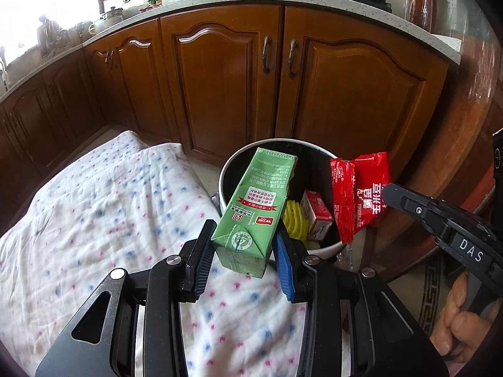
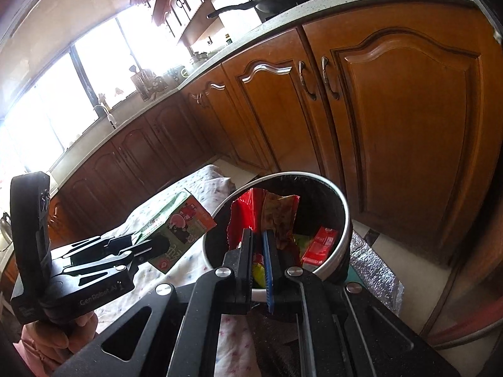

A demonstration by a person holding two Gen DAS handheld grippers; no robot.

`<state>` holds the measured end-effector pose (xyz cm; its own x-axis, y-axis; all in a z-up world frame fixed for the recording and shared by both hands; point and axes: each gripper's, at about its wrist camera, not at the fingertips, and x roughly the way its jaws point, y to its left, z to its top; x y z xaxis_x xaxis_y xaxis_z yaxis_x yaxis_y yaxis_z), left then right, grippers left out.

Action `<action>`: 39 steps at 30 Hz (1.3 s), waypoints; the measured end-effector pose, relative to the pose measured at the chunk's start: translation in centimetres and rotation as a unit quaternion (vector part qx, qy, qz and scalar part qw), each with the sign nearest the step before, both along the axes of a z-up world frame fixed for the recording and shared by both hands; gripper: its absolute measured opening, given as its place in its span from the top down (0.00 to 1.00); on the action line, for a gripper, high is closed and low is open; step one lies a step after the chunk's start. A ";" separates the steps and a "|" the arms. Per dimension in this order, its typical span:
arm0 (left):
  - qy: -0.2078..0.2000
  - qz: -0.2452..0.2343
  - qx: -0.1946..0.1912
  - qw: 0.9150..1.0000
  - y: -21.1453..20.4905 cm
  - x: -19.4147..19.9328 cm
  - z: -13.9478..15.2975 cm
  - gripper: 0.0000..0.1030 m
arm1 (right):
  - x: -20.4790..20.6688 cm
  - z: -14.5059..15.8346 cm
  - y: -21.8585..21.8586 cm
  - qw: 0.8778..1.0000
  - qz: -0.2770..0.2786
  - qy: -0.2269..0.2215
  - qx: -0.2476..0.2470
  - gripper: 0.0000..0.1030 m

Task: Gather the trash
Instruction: 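Carry the juice box and red bag over the bin with both tools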

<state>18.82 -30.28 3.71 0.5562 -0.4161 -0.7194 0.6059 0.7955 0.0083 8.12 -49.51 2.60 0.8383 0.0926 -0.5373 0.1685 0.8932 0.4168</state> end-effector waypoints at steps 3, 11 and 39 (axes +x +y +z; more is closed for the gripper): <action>-0.001 -0.001 0.004 1.000 -0.6 0.5 -0.1 0.67 | 0.4 0.0 -0.4 1.000 -0.003 0.002 -0.001 0.94; -0.006 -0.013 0.018 1.000 -2.6 1.6 -0.2 0.67 | 1.5 -0.5 -0.9 1.000 -0.008 0.019 -0.012 0.94; 0.021 -0.018 0.067 0.997 -7.4 4.5 -3.5 0.67 | 4.8 -2.9 -2.1 0.997 -0.008 0.074 -0.006 0.94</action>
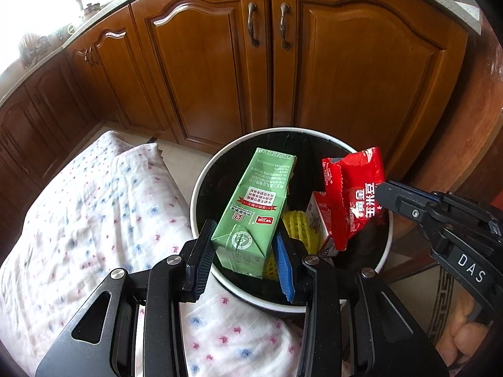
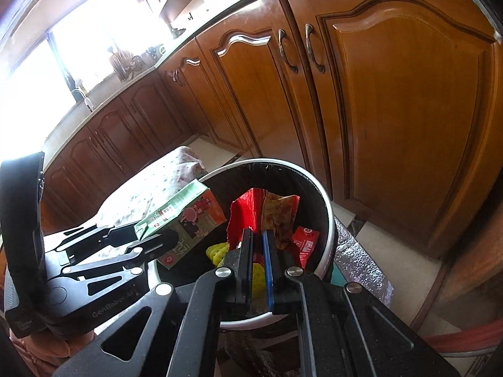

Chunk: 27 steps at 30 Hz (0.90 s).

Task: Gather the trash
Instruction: 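Carry the juice box and red bag over the bin with both tools, then open both tools to drop the juice box and red bag into the bin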

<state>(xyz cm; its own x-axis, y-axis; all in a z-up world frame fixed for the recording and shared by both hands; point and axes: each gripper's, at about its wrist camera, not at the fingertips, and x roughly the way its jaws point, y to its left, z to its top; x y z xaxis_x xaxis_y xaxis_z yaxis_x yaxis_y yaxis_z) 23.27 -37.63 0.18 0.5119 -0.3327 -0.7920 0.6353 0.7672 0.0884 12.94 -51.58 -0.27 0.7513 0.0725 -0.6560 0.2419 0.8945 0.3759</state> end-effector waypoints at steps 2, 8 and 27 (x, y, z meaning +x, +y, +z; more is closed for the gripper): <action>0.002 -0.001 0.002 1.000 -0.2 0.1 -0.2 0.67 | 0.1 -0.2 0.0 1.000 0.001 0.004 -0.001 0.94; 0.009 -0.002 0.010 1.000 -0.8 0.5 -0.7 0.67 | 0.4 -0.8 -0.3 1.000 -0.001 0.015 0.005 0.94; 0.026 0.000 0.023 0.999 -1.3 1.1 -1.2 0.62 | 0.4 -0.7 -0.4 1.000 -0.006 0.026 0.010 0.81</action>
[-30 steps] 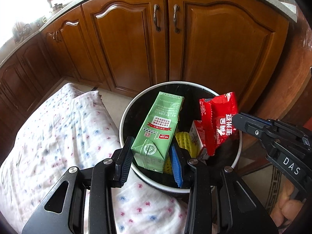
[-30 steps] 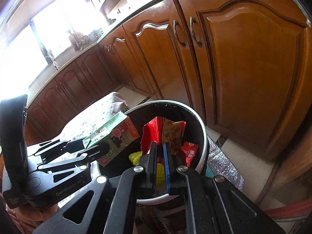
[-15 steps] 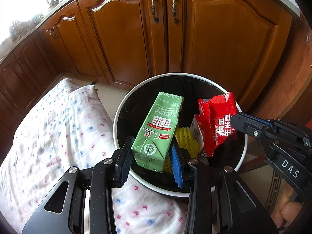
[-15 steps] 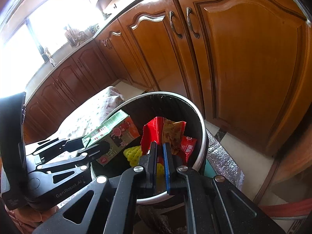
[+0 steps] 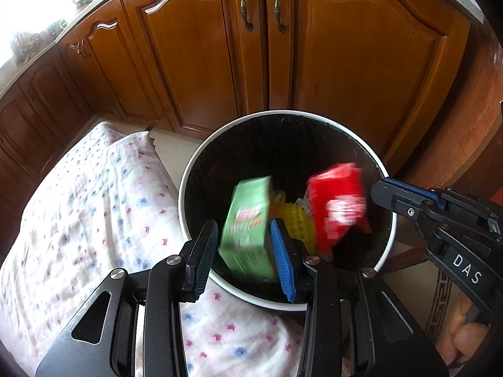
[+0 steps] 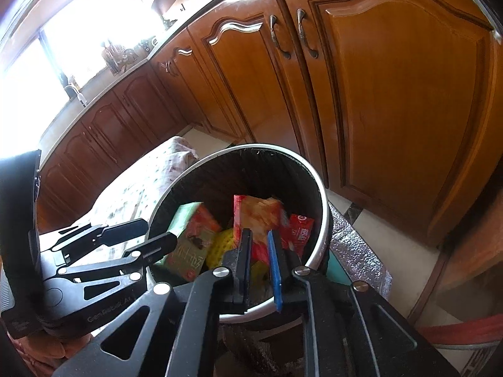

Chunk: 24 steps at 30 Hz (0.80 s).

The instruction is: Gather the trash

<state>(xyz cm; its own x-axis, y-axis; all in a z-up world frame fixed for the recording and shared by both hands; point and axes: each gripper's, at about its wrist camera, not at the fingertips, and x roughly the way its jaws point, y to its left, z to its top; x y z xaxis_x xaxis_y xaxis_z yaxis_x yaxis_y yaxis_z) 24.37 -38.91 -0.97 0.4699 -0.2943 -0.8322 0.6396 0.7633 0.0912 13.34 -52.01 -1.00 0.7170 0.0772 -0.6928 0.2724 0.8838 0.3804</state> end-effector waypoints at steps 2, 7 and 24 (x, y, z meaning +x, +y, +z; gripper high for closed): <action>0.003 0.005 -0.001 1.000 0.1 -0.1 0.1 0.56 | -0.4 0.3 -0.2 1.000 -0.006 -0.007 0.003 0.70; -0.002 0.009 -0.006 1.000 0.9 -0.5 0.5 0.53 | -1.3 0.9 0.0 1.000 -0.013 -0.020 0.005 0.60; 0.001 0.034 -0.044 0.998 6.1 -3.2 1.6 0.44 | -5.1 2.8 3.0 0.997 -0.024 -0.068 0.009 0.33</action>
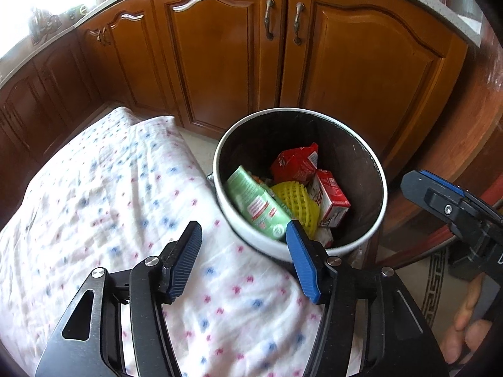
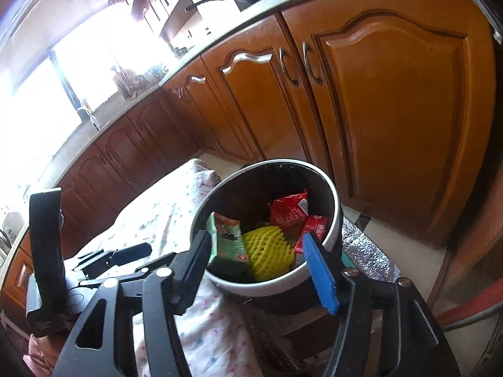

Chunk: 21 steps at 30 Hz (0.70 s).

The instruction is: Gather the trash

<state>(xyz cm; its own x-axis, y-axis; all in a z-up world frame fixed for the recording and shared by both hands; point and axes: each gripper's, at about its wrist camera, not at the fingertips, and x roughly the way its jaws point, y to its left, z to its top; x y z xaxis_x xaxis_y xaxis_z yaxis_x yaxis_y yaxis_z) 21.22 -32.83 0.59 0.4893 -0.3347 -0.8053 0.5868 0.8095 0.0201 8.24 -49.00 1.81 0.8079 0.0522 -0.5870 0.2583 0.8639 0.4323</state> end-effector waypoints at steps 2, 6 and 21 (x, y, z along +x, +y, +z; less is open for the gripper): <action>-0.003 0.005 -0.005 1.000 1.0 -0.6 0.2 0.40 | -1.0 0.1 0.9 1.000 -0.001 -0.016 0.003 0.26; -0.006 0.024 -0.034 0.999 3.9 -2.3 0.3 0.35 | -2.4 0.2 2.4 0.999 -0.001 -0.037 0.005 0.14; -0.028 0.097 -0.085 0.991 12.9 -7.1 -0.1 0.27 | -7.7 0.2 8.5 0.996 -0.008 -0.088 -0.019 0.03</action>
<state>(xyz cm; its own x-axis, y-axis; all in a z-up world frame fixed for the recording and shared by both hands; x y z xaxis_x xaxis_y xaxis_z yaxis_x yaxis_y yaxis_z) 14.09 -19.89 0.54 0.6001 -0.3592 -0.7148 0.4220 0.9012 -0.0985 0.51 -40.50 1.99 0.8988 0.0191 -0.4380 0.1949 0.8775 0.4382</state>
